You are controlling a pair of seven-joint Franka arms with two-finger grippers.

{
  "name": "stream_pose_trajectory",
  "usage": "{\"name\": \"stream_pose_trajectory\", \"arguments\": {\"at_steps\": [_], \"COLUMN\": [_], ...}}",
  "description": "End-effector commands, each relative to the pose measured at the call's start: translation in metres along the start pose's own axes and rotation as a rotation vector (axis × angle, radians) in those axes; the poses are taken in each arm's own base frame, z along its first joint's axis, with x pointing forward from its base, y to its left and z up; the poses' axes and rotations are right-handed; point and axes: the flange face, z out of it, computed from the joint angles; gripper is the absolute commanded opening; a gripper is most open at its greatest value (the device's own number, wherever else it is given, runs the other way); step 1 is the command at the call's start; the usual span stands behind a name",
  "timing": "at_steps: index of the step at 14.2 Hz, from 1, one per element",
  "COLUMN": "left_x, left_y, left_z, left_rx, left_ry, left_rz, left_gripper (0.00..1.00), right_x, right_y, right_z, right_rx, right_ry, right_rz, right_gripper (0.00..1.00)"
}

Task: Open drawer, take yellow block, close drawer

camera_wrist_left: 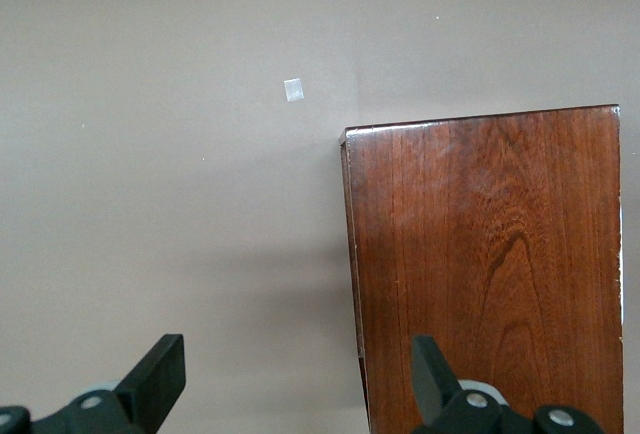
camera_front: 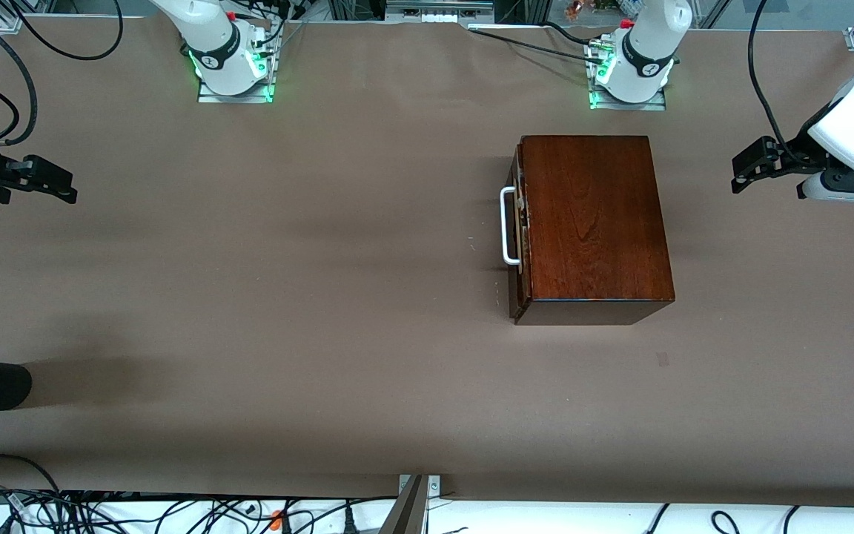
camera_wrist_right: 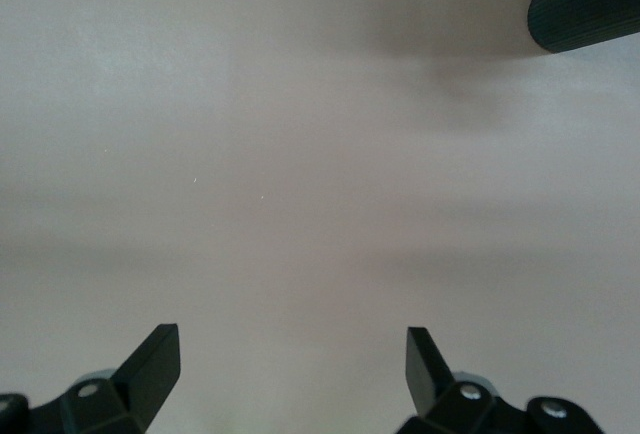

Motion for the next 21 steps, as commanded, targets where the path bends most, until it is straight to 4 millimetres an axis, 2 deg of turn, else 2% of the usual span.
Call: {"name": "stream_pose_trajectory", "arguments": {"at_steps": [1,12,13,14,21], "left_x": [0.003,0.000,0.000,0.005,0.004], "left_y": [0.003,0.004,0.006,0.006,0.013], "left_z": [-0.006,-0.009,-0.007,0.004,0.009], "left_rx": [-0.008,-0.010,-0.014,-0.015,-0.016], "left_ry": [-0.004,-0.025,-0.031,-0.054,-0.097], "left_rz": [-0.006,-0.012,-0.009,-0.009,0.008], "left_gripper": [1.00,1.00,1.00,1.00,1.00], "right_x": [-0.002,-0.002,-0.002,-0.002,-0.002], "right_y": [0.002,0.002,0.002,0.002,0.002], "right_z": [-0.008,-0.008,-0.008,-0.008,-0.008], "right_rx": [0.017,0.017,0.017,0.017,0.017], "right_ry": [0.013,0.013,0.013,0.013,0.013], "right_rz": [0.006,0.006,0.006,0.006,0.006], "right_gripper": [1.00,1.00,1.00,1.00,1.00]}}
